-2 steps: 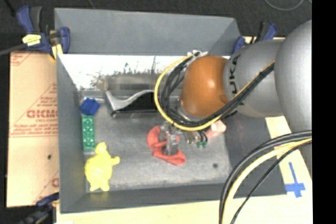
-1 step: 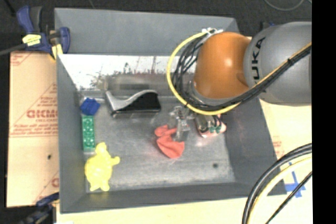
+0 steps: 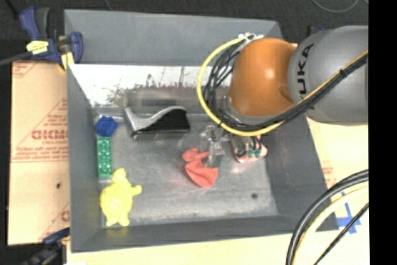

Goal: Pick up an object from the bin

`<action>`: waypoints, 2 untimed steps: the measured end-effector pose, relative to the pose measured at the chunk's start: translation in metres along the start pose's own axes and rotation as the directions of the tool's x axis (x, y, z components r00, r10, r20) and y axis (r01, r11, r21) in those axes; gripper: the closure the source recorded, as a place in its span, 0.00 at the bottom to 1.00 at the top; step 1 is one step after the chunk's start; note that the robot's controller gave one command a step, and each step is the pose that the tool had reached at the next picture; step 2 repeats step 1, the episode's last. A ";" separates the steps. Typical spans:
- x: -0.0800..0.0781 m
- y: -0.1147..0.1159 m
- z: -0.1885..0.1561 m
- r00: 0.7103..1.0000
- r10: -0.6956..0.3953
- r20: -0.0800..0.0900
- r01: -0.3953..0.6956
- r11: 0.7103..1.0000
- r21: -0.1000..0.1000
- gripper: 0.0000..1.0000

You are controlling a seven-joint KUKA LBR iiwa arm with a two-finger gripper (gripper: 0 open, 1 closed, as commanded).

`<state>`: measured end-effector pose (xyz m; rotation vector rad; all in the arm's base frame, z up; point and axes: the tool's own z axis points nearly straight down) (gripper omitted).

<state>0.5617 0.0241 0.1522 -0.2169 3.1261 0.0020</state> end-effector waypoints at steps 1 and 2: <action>0.004 0.001 -0.157 1.000 -0.015 0.007 0.015 1.000 0.002 1.00; 0.004 0.001 -0.157 1.000 -0.015 0.007 0.015 1.000 0.002 1.00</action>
Offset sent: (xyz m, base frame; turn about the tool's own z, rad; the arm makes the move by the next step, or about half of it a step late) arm 0.0000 0.0000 0.0000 0.0000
